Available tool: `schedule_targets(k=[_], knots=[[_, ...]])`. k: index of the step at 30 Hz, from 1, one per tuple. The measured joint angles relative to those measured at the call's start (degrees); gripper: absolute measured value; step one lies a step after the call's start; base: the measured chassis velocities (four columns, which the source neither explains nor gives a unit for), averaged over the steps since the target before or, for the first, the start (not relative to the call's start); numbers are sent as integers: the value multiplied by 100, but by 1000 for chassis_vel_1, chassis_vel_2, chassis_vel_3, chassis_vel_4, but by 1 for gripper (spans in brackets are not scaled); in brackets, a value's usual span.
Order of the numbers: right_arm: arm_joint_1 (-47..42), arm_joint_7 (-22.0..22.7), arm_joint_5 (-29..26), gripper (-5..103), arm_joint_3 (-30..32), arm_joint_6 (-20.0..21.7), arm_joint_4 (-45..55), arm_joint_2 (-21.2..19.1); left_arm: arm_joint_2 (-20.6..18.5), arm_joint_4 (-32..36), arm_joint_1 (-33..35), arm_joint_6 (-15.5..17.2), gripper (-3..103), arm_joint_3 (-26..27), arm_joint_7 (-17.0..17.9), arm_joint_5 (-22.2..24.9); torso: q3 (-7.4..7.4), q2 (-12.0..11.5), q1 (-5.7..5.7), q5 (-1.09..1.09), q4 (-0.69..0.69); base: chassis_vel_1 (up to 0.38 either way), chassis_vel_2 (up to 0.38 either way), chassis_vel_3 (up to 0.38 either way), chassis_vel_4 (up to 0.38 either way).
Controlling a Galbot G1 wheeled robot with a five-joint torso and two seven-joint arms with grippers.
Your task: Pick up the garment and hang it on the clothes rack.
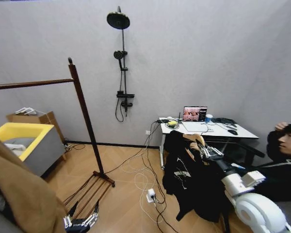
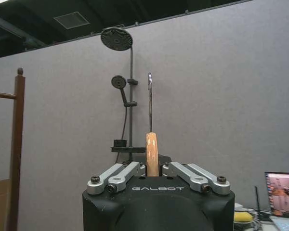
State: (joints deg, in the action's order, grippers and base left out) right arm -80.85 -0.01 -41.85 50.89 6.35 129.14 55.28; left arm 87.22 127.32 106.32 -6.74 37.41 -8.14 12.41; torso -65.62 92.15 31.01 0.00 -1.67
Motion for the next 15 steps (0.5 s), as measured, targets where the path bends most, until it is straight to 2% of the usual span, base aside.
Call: schedule_targets(k=[15], knots=[[87, -6, -37, 10, -13, -12, -8, -33, 0, 0, 0, 0, 100, 0, 0, 0, 0, 0, 0, 0, -1, 131, 125, 125, 121]])
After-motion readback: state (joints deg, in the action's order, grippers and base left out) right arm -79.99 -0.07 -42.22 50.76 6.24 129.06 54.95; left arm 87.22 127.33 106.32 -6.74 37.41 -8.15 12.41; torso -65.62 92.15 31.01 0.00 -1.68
